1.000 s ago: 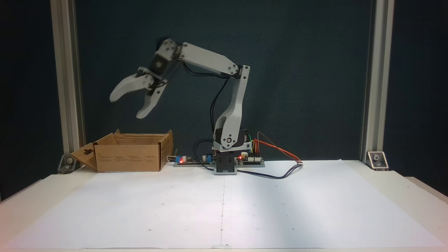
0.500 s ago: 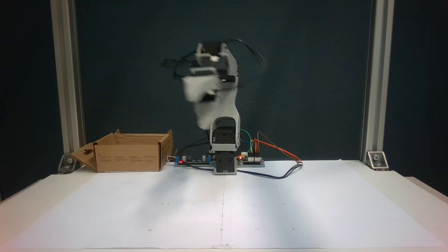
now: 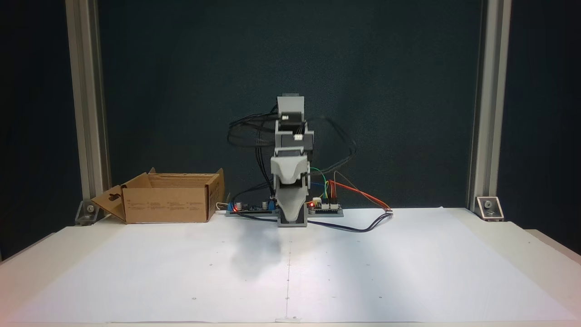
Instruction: Grasp a green dice and put it in the bin.
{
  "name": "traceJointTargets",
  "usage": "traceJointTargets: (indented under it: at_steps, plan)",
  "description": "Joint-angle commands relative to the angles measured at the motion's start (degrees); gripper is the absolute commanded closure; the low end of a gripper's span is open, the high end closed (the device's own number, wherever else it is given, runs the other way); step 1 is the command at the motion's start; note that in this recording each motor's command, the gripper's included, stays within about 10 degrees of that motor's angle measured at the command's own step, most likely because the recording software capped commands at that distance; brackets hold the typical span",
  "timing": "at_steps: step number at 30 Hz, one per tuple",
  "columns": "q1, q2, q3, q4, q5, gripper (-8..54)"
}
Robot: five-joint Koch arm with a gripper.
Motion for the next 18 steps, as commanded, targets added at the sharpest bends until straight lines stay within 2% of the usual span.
traceJointTargets:
  at_steps: [1, 18]
  plan:
    - [1.9, 6.4, 0.4, -9.6, 1.1, 0.6]
    - [4.1, 6.3, 18.5, -50.5, 1.1, 1.1]
